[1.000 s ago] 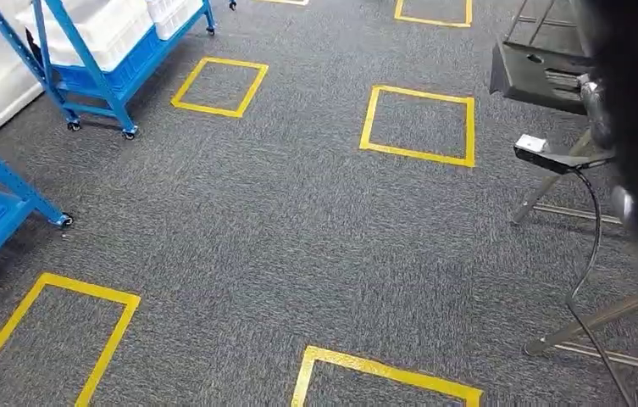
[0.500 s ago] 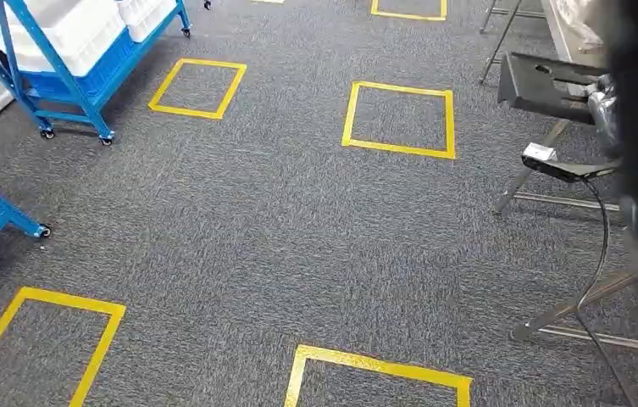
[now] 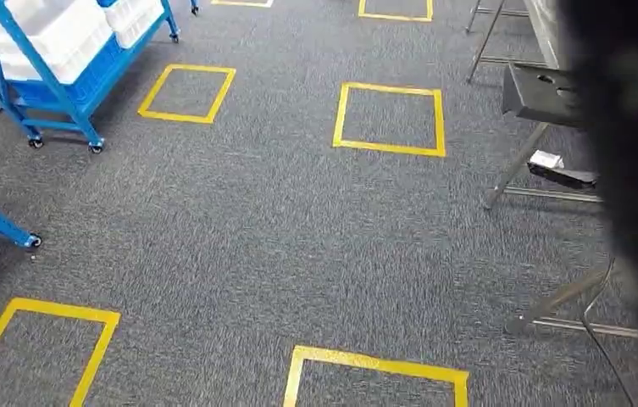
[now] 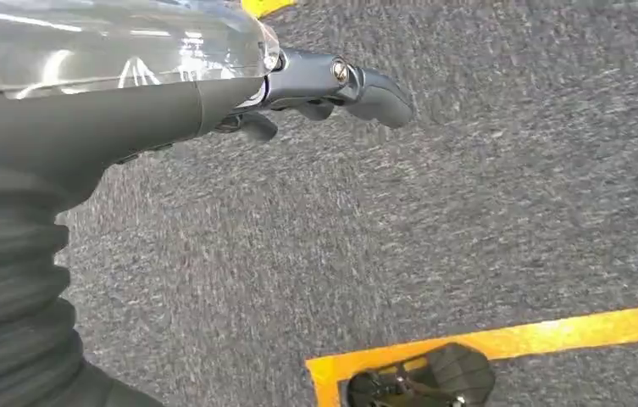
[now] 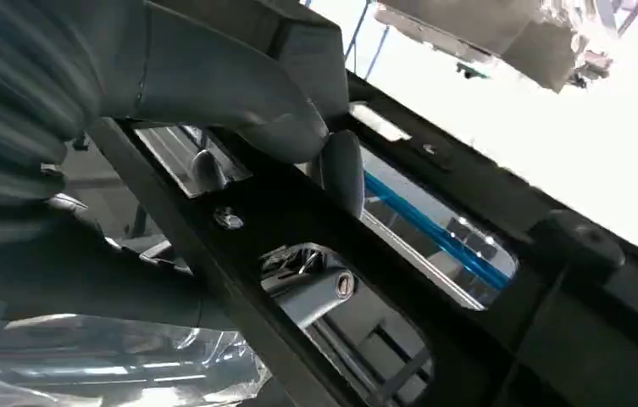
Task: Take the parts from the cabinet and place them on the table.
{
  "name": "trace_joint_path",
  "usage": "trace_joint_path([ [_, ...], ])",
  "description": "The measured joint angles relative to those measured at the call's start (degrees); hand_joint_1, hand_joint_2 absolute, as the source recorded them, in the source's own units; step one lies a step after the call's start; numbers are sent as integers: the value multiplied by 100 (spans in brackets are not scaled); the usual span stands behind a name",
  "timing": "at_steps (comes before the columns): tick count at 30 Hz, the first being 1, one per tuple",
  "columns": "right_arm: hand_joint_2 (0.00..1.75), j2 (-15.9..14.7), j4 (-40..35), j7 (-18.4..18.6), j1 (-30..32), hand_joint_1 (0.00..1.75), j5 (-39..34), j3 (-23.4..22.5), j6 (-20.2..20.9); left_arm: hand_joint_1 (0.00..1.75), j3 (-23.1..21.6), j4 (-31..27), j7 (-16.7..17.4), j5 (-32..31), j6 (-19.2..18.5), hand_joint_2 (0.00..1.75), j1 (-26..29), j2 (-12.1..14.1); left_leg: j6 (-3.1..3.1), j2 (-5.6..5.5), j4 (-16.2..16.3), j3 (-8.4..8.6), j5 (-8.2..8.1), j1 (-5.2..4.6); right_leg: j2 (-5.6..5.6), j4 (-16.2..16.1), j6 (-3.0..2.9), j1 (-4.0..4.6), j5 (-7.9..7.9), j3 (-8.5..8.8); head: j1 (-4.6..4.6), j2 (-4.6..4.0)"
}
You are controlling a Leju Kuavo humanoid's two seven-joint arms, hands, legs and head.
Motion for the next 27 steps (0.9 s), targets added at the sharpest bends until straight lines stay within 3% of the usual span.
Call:
trace_joint_path([
  [2, 175, -2, 0, -13, -2, 175, -31, 0, -20, 0, 0, -2, 13, -7, 0, 175, 5, 2, -68, -3, 67, -29, -81, 9, 27, -41, -74, -51, 39, 6, -2, 2],
  [3, 175, -2, 0, -15, -3, 175, -48, 0, -30, 0, 0, -2, 17, -9, 0, 175, 4, 4, -95, -45, 259, -107, -235, 16, 39, -42, -109, -51, 43, 4, -2, 0],
  [5, 175, -2, 0, -22, 2, 175, -68, 0, -44, 0, -2, -2, 35, -11, -2, 175, 4, 2, -126, -62, 1158, -501, -700, 50, 65, -41, -139, -28, 45, -6, -2, 2],
  [6, 175, -2, 0, -24, 11, 175, -74, 0, -46, 0, -2, 0, 35, -20, -4, 175, 6, 2, -134, -62, 1618, -711, -868, 61, 82, -39, -140, -15, 44, -8, -2, 0],
  [7, 175, -2, 0, -26, 21, 175, -83, 0, -46, 0, -2, 0, 37, -20, -15, 175, 8, 2, -133, -62, 1922, -859, -920, 64, 106, -35, -141, -6, 44, -8, -2, 2],
  [8, 175, -2, 0, -26, 25, 175, -83, 0, -44, 0, -2, 0, 37, -20, -20, 175, 11, 2, -120, -65, 1873, -850, -818, 63, 130, -27, -141, -1, 43, -7, -2, 0],
  [9, 175, -2, 0, -26, 23, 175, -83, 0, -42, 0, -2, 0, 46, -20, -24, 175, 9, 2, -101, -68, 1549, -709, -598, 63, 158, -22, -141, -1, 42, -7, -2, 0],
  [11, 175, 2, 0, -22, 13, 175, -81, 0, -42, 0, -2, 0, 48, -20, -31, 175, 6, 9, -44, -134, 478, -211, -63, 62, 204, -12, -134, -5, 38, 0, -2, 0],
  [12, 175, 4, 0, -15, 12, 175, -72, 0, -41, 0, -2, 0, 48, -20, -31, 175, 6, 13, -17, -251, 127, -53, -45, 56, 221, -13, -123, -13, 38, -6, -2, 2],
  [13, 175, 6, 0, -13, 3, 175, -63, 0, -44, 0, -2, -2, 50, -20, -31, 175, 4, 13, -17, -248, 41, -14, -41, 39, 255, -3, -84, 8, 50, -36, 0, 0],
  [16, 175, 17, 7, -4, 26, 175, -63, 7, -48, 0, -2, -2, 50, -20, -31, 175, 1, 13, 35, -209, 42, -38, -11, 9, 305, -52, 24, -47, 105, -51, 0, 0],
  [17, 175, 9, 11, 7, 32, 175, -63, 6, -52, 0, -2, 0, 50, -20, -31, 175, -4, 7, 115, -158, -80, 8, 74, 62, 274, 11, 58, -45, 70, -75, 0, 2],
  [18, 175, 4, 11, 7, 33, 175, -63, 7, -61, 0, -2, 0, 48, -20, -31, 175, -10, 4, 135, -141, -121, 25, 97, 39, 180, 134, 54, -38, -32, -137, 0, 0],
  [21, 175, 0, 17, 13, 33, 175, -63, 11, -70, 0, -2, 0, 48, -19, -35, 175, -10, 4, 166, -112, -122, -3, 112, 31, 140, 1312, 74, -28, -670, -665, 0, 0],
  [22, 175, 0, 22, 13, 56, 175, -63, 17, -70, 0, -2, 0, 48, -20, -37, 175, -11, 4, 166, -96, -114, -12, 112, 30, 139, 1677, 85, -30, -779, -831, 0, 0],
  [23, 175, 2, 26, 13, 74, 175, -63, 20, -70, 0, -2, 0, 48, -20, -44, 175, -12, 4, 165, -83, -104, -18, 111, 31, 133, 1726, 91, -36, -727, -851, 0, 0],
  [24, 175, 2, 31, 13, 77, 175, -61, 26, -68, 0, -2, 0, 48, -20, -55, 175, -13, 4, 160, -71, -87, -20, 103, 34, 119, 1489, 99, -46, -550, -722, 0, 0],
  [26, 175, 2, 31, 17, 54, 175, -61, 35, -66, 0, -2, 0, 48, -20, -76, 175, -5, -4, 124, -49, -26, -21, 63, 37, 49, 522, 101, -63, -82, -199, 0, 2],
  [27, 175, 2, 31, 22, 44, 175, -61, 37, -61, 0, -2, 0, 46, -20, -83, 175, -8, -4, 93, -41, 17, -29, 31, 34, -59, 57, 90, -59, -12, 29, 0, 0],
])
